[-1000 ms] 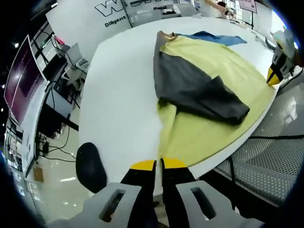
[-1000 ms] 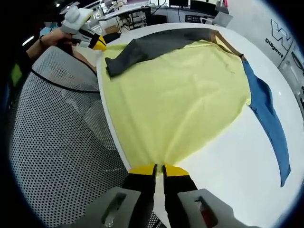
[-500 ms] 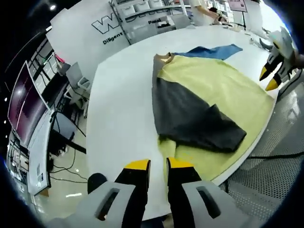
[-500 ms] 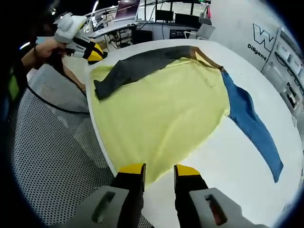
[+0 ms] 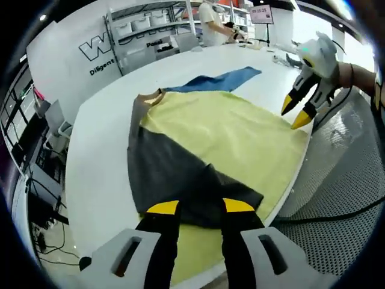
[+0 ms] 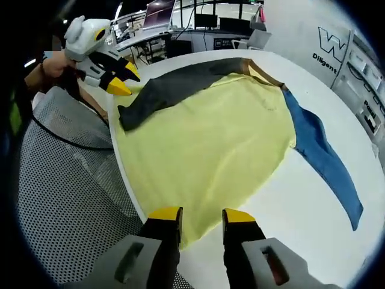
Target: Fold the garment on the visible template until the final outline fits inside the template.
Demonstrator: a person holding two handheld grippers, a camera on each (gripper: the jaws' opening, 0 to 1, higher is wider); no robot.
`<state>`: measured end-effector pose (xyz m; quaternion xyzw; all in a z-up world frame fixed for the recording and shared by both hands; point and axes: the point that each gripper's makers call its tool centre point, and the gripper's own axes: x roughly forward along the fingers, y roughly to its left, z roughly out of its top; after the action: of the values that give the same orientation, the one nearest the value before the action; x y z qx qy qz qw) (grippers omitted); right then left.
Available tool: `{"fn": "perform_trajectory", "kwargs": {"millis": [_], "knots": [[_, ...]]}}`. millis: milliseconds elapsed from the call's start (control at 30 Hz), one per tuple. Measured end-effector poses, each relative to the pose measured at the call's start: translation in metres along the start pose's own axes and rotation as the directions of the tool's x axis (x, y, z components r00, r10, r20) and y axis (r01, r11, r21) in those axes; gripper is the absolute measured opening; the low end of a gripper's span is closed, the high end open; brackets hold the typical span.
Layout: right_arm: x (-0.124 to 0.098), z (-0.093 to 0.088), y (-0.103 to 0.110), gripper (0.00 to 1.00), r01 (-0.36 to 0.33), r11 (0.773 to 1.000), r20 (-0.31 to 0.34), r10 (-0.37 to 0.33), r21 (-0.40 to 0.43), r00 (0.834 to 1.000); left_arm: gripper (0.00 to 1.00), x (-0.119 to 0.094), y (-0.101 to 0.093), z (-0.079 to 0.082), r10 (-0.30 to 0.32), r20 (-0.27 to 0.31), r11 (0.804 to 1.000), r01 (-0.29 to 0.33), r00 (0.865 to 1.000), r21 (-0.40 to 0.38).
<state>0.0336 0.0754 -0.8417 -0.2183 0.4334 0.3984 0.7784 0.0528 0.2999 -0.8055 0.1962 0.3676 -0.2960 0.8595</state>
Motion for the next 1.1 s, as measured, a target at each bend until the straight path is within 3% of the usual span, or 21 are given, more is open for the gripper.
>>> {"fn": "perform_trajectory", "kwargs": {"millis": [100, 167, 300, 400, 533, 633, 767, 900, 1000, 1100], "knots": [[0.0, 0.0, 0.001, 0.21, -0.005, 1.0, -0.002, 0.005, -0.001, 1.0, 0.32, 0.013, -0.014, 0.001, -0.058, -0.012, 0.998, 0.058, 0.998, 0.017], [0.0, 0.001, 0.001, 0.21, -0.005, 1.0, 0.001, 0.005, -0.005, 1.0, 0.31, 0.02, -0.018, 0.004, -0.065, -0.015, 0.997, 0.065, 0.998, 0.032], [0.002, 0.003, 0.004, 0.21, -0.014, 1.0, 0.005, 0.014, -0.006, 1.0, 0.4, 0.034, -0.018, 0.014, -0.057, -0.006, 0.993, 0.057, 0.998, 0.101], [0.004, 0.003, 0.009, 0.22, -0.024, 1.0, 0.002, 0.024, -0.013, 1.0, 0.44, 0.046, -0.007, 0.015, -0.026, -0.039, 0.991, 0.031, 0.999, 0.127], [0.007, 0.003, 0.012, 0.22, -0.036, 0.999, -0.001, 0.036, -0.012, 0.999, 0.35, 0.055, 0.003, 0.003, -0.036, -0.115, 0.998, 0.04, 0.993, 0.041], [0.007, 0.005, 0.014, 0.22, -0.04, 0.999, 0.002, 0.04, -0.014, 0.999, 0.35, 0.057, 0.01, 0.009, -0.028, -0.085, 0.999, 0.032, 0.996, 0.039], [0.009, 0.006, 0.016, 0.22, -0.046, 0.999, 0.005, 0.046, -0.012, 0.999, 0.32, 0.061, 0.007, 0.002, -0.061, -0.121, 0.998, 0.06, 0.991, -0.011], [0.01, 0.006, 0.017, 0.22, -0.052, 0.999, 0.005, 0.052, -0.011, 0.999, 0.24, 0.062, -0.003, 0.003, -0.106, -0.107, 0.993, 0.1, 0.989, -0.062], [0.011, 0.005, 0.018, 0.22, -0.054, 0.999, 0.001, 0.054, -0.009, 0.999, 0.21, 0.061, -0.005, 0.004, -0.118, -0.087, 0.993, 0.116, 0.989, -0.03], [0.012, 0.004, 0.017, 0.22, -0.058, 0.998, -0.004, 0.058, -0.003, 0.998, 0.13, 0.061, -0.002, 0.004, -0.123, -0.067, 0.991, 0.119, 0.99, -0.069]]}}
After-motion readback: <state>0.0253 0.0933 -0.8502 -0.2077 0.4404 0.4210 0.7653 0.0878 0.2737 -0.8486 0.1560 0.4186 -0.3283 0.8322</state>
